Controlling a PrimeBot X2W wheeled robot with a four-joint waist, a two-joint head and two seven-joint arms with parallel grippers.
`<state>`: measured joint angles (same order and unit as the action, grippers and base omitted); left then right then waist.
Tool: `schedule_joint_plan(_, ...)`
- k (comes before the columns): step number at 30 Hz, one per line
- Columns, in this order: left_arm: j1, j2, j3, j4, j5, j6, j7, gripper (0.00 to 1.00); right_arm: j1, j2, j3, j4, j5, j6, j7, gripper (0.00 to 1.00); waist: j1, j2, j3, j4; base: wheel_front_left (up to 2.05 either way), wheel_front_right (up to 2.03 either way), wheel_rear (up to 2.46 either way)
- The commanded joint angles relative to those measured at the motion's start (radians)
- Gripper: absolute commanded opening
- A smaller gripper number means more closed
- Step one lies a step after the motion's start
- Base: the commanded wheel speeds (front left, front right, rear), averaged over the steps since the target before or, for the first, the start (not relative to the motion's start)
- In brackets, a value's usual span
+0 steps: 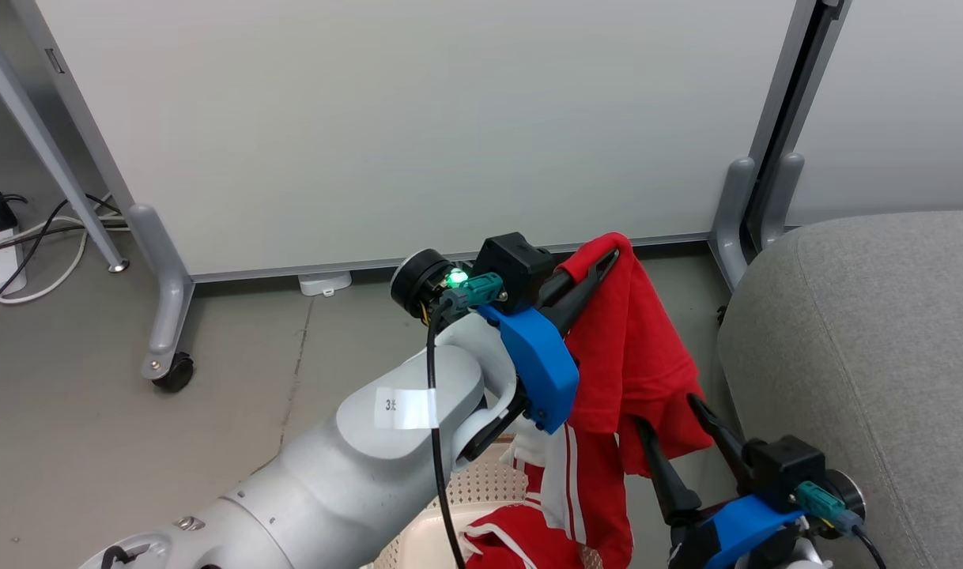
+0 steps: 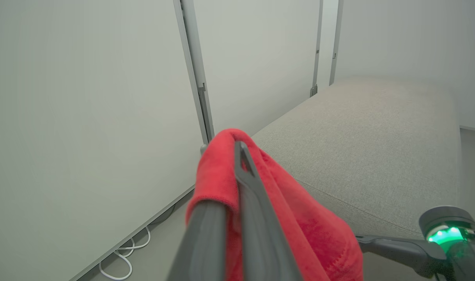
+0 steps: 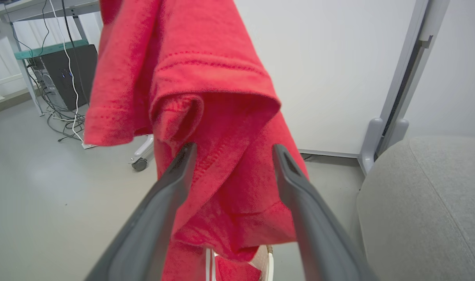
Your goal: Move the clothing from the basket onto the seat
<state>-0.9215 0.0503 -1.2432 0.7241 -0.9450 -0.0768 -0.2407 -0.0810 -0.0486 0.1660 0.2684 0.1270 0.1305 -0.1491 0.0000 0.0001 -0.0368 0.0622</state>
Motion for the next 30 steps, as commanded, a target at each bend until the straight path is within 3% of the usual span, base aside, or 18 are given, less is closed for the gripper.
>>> schedule_joint_plan(1,-0.013,0.0,-0.005,0.002,-0.006,0.005,-0.008,0.0,-0.021,-0.003,0.015,0.007,0.009,0.0,0.01,1.0,0.0,-0.0001,0.001,-0.002,0.0,0.0,0.0)
schedule_joint_plan(10,-0.016,0.0,-0.022,-0.006,-0.023,0.002,-0.011,0.0,-0.105,-0.004,0.078,0.073,0.011,0.0,0.042,1.0,0.0,-0.0001,0.005,-0.003,0.0,0.0,0.0)
schedule_joint_plan(21,-0.003,0.0,-0.036,-0.034,-0.031,0.005,-0.006,0.0,-0.251,-0.003,0.082,0.2,-0.008,0.0,0.018,1.0,0.0,-0.0001,0.002,0.003,0.0,0.0,0.0)
schedule_joint_plan(30,0.012,0.0,-0.039,-0.056,-0.032,0.001,0.003,0.0,-0.35,-0.003,0.167,0.3,0.042,0.0,-0.004,1.0,0.0,-0.0001,-0.003,0.0,0.0,0.0,0.0)
